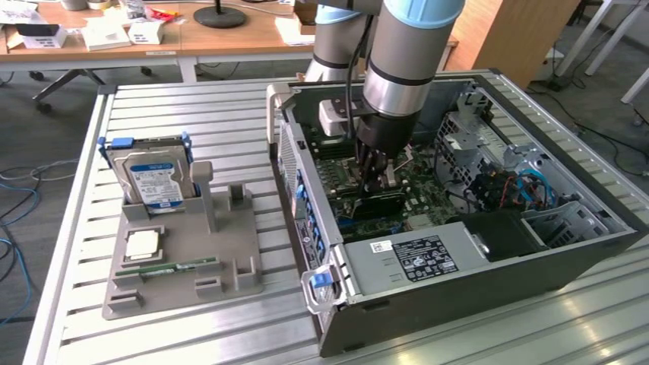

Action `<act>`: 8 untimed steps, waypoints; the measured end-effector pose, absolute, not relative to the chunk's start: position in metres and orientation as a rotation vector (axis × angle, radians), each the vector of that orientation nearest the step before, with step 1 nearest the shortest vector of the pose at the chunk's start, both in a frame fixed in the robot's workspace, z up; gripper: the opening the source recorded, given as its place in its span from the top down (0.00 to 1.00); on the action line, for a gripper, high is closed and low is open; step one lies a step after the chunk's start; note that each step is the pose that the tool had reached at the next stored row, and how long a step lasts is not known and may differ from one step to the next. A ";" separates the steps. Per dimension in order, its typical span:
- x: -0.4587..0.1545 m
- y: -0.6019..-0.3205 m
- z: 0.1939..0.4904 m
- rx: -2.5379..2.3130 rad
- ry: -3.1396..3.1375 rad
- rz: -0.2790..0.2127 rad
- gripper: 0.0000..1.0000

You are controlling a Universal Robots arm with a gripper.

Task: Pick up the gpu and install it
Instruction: 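Press down on the gpu until it lock into place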

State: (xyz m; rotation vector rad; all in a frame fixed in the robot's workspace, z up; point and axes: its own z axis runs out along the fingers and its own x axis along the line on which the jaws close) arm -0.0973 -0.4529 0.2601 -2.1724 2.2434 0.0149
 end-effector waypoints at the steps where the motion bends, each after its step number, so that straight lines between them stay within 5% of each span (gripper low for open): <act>1: -0.097 -0.453 0.260 -2.172 2.243 0.015 0.89; 8: -0.097 -0.453 0.260 -2.172 2.243 0.015 0.89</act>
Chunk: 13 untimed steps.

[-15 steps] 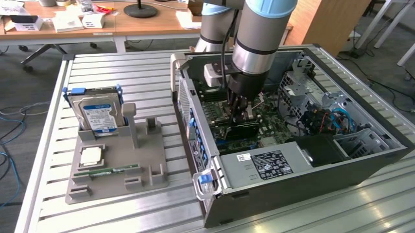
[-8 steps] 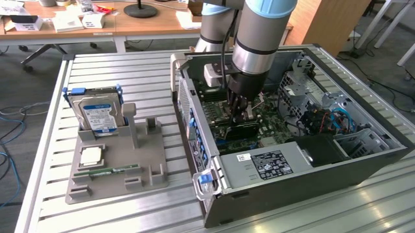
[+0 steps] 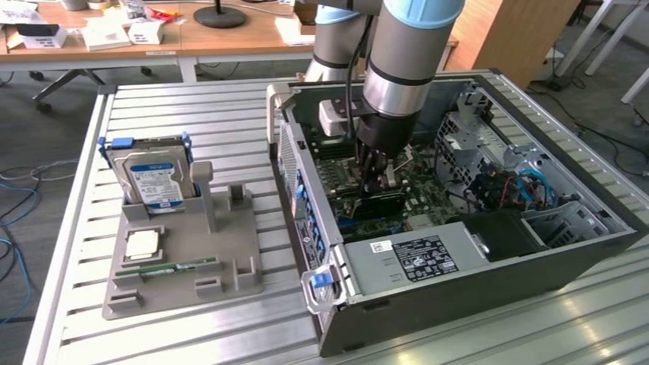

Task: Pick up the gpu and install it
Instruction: 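Press down on the gpu until it lock into place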

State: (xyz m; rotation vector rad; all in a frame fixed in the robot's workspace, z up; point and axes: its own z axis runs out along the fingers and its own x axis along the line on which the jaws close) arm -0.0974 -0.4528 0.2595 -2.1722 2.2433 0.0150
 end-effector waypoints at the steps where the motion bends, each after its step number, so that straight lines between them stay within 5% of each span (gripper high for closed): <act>1: -0.097 -0.453 0.260 -2.172 2.243 0.015 0.89; 13: -0.097 -0.453 0.259 -2.172 2.244 0.015 0.89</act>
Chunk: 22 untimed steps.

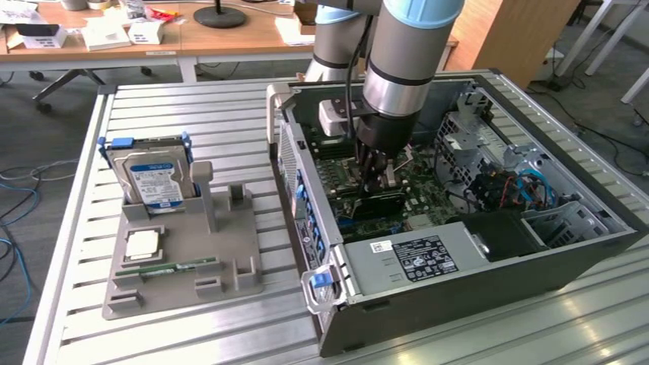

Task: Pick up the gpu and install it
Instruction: 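Press down on the gpu until it lock into place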

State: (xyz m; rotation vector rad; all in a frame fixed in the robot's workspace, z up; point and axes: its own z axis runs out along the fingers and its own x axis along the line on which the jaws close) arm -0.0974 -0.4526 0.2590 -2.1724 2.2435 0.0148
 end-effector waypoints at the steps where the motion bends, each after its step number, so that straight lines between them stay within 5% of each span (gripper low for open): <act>1: -0.097 -0.453 0.259 -2.173 2.244 0.015 0.89; 22: -0.099 -0.452 0.259 -2.175 2.246 0.013 0.89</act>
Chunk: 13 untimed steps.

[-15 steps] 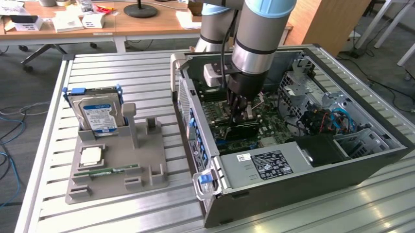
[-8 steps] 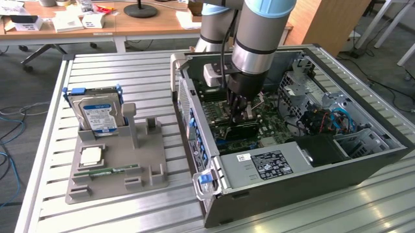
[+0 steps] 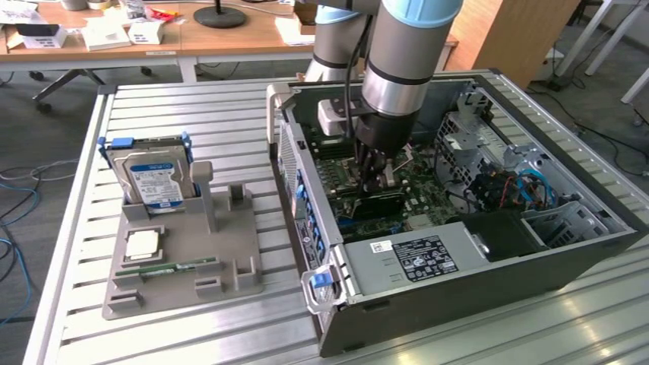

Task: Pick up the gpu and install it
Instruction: 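Press down on the gpu until it lock into place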

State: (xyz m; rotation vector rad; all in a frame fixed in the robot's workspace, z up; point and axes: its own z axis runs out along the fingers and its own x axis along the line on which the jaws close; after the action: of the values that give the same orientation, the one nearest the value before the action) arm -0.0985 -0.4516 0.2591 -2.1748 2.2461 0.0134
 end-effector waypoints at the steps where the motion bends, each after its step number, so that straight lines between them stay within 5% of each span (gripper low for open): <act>1: -0.098 -0.451 0.259 -2.174 2.246 0.014 0.89; 13: -0.098 -0.450 0.269 -2.172 2.243 0.015 0.89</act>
State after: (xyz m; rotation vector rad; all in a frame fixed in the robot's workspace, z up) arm -0.0977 -0.4503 0.2686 -2.1718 2.2430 0.0152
